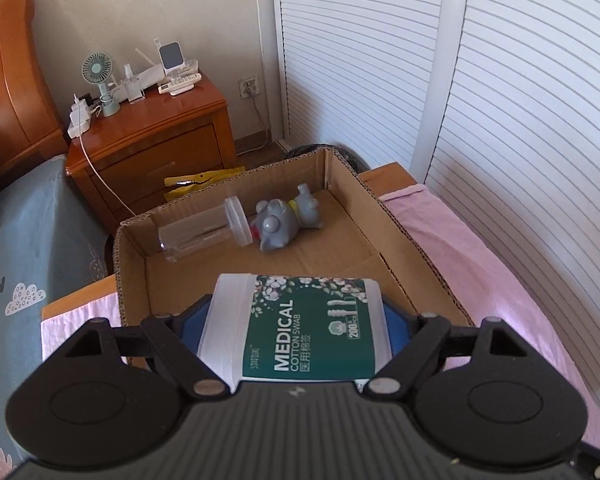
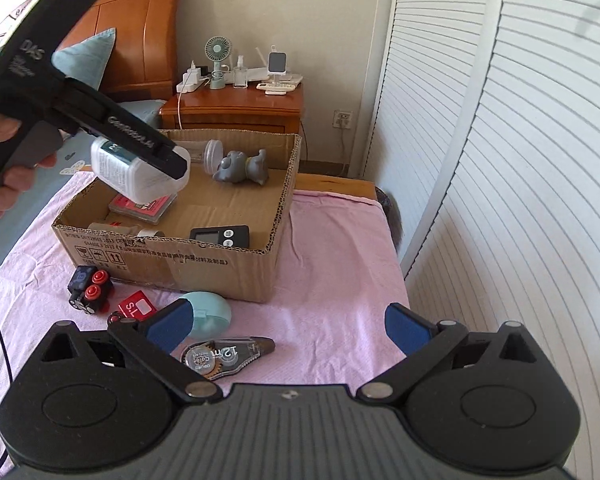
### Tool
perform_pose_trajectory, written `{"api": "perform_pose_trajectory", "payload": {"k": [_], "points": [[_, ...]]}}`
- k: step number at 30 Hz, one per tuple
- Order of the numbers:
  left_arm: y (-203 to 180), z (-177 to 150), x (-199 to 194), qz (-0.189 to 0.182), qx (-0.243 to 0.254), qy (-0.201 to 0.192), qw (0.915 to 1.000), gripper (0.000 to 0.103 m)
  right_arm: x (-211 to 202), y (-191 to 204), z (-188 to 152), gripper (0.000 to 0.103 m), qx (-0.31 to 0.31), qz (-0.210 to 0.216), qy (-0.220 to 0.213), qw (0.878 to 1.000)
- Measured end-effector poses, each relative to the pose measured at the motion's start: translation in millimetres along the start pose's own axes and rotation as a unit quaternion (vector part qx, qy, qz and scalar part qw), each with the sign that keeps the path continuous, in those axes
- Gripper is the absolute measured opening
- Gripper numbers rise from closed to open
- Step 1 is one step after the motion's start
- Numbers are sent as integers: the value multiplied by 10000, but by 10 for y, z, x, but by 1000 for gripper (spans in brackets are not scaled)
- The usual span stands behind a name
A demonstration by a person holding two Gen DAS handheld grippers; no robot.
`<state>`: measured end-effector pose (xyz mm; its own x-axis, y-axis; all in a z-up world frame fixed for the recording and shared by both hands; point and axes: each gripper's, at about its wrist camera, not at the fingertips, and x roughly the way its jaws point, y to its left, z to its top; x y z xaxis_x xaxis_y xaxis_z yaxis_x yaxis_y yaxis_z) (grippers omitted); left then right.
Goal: Organize rigid objects
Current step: 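Lower the white MEDICAL tub into the box and open the left gripper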
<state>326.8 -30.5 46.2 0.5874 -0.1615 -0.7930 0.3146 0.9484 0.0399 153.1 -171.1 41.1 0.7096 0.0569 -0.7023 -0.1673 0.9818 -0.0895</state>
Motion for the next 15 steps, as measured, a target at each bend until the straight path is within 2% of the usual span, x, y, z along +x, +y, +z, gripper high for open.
{"api": "perform_pose_trajectory", "payload": {"k": [4,8,10,15], "points": [[-73,161,266,68,-123,144,9998,83,-30,-136,-42,103,217,-2,-13,9998],[-86,292,432,161,-376,-22,9992,86,-43,-257,-93,103,404,-36,-34,9992],[-75,330,437,200,-465,-134,9986,90,-31,-302,-117,103,506,-5,-9,9987],[-26,292,312,226,-452,-162,9986,92,-44,-289,-145,103,489,41,22,9988]]}}
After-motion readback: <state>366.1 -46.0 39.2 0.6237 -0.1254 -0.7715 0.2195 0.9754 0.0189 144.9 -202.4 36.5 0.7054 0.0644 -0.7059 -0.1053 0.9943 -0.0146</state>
